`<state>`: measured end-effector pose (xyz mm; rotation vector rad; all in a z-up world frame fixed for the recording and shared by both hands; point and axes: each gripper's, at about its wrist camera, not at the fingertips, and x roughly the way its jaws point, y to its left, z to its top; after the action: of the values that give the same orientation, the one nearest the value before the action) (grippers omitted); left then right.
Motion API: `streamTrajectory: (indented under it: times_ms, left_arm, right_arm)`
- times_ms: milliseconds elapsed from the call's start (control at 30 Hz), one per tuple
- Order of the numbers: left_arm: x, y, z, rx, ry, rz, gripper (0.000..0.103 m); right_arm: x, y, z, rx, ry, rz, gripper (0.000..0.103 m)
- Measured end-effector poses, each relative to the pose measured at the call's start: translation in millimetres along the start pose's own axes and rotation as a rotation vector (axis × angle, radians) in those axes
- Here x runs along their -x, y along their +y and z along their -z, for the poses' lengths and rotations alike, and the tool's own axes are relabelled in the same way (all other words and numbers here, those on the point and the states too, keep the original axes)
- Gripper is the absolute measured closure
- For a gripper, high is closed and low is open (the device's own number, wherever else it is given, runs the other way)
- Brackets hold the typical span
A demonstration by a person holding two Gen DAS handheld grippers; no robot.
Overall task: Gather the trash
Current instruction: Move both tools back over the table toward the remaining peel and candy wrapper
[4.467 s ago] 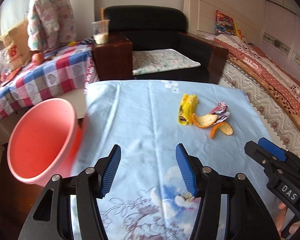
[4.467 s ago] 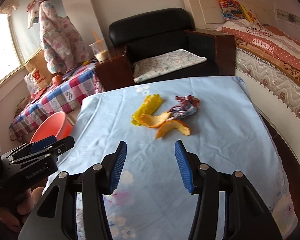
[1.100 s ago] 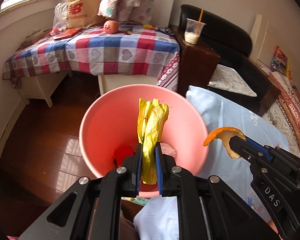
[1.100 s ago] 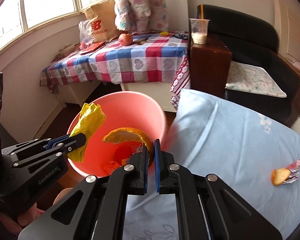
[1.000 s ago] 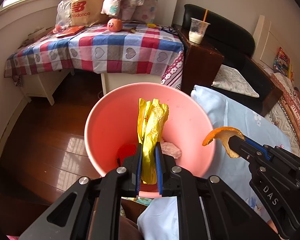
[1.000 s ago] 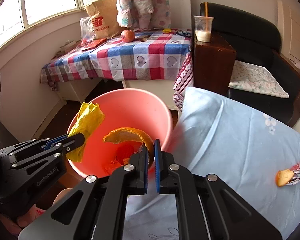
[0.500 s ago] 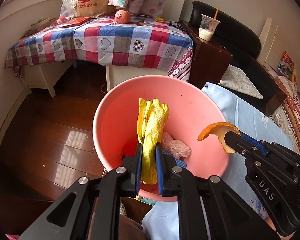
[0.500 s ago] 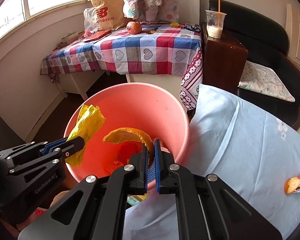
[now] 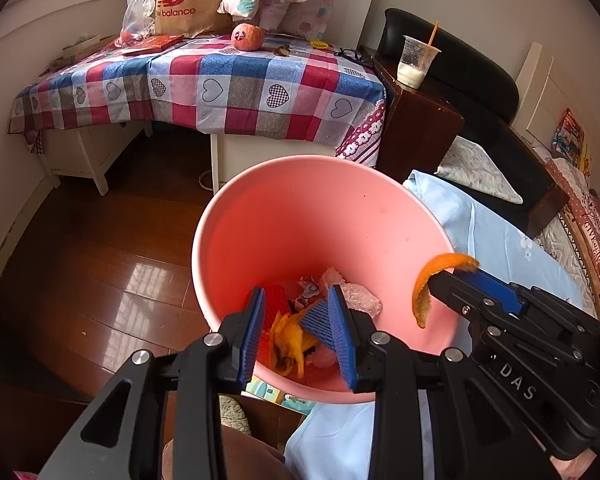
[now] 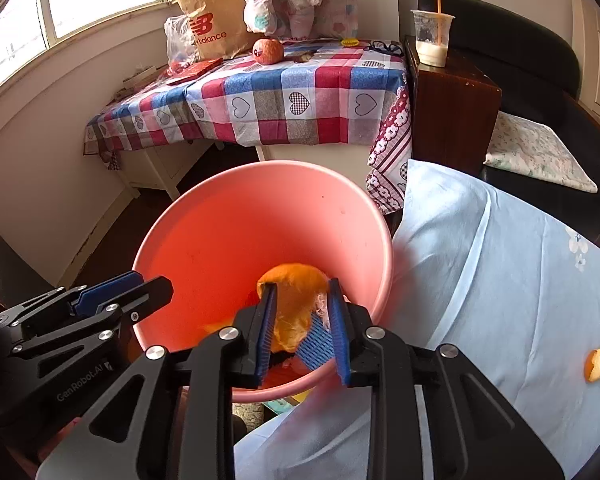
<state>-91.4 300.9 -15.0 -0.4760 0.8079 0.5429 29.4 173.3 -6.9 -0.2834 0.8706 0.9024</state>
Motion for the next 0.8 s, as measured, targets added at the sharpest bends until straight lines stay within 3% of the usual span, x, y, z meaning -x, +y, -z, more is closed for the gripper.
streamTrajectory:
  times_ms: [500, 800]
  left_arm:
    - [14, -20, 2, -0.044, -0.016, 0.009, 0.070]
    - [15, -58, 11, -0.118, 0.002, 0.054, 0.065]
  right_arm:
    - [22, -12, 6, -0.021, -0.042, -0.023, 0.076]
    - [42, -44, 32, -0.086, -0.044, 0.026, 0.076]
